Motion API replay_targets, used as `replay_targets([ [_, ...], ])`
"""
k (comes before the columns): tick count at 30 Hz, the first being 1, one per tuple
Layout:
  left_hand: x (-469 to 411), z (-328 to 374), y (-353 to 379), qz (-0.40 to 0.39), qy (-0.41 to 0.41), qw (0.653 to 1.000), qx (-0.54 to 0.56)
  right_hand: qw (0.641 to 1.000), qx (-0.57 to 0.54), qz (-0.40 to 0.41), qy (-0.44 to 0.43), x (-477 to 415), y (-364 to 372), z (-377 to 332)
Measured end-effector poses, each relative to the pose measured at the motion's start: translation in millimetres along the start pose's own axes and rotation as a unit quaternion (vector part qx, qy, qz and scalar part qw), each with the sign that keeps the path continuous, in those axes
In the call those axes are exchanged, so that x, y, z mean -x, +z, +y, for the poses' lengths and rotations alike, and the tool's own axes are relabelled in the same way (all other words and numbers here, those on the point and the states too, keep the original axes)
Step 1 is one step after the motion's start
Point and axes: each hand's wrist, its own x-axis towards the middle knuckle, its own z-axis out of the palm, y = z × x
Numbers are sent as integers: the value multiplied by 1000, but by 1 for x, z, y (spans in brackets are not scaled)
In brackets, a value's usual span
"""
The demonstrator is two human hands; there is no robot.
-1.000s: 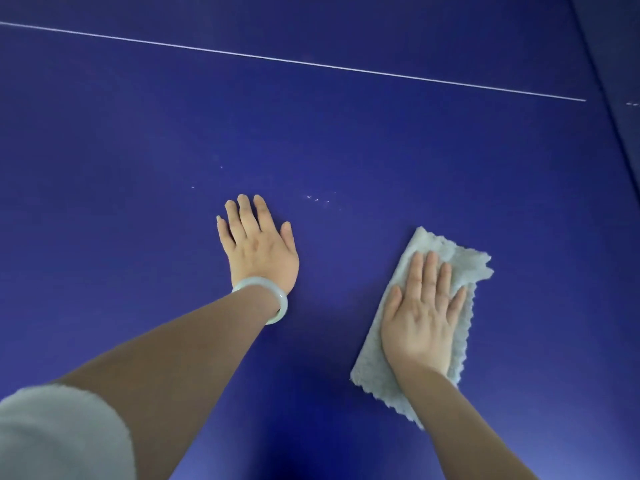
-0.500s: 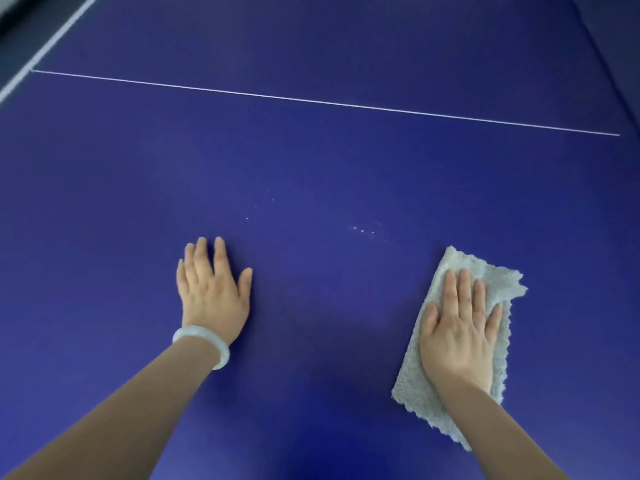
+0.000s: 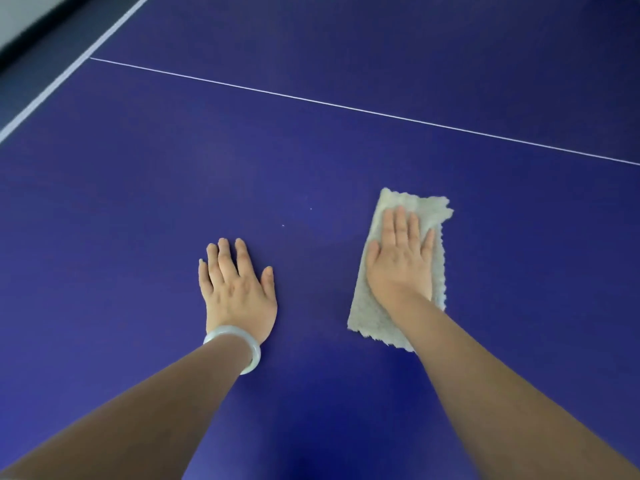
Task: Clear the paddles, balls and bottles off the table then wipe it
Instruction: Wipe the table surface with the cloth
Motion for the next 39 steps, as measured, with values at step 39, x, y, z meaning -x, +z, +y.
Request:
replay_targets([
  [39, -3, 3, -4, -21, -22, 1000, 2, 815, 96, -83, -565, -153, -11, -64],
])
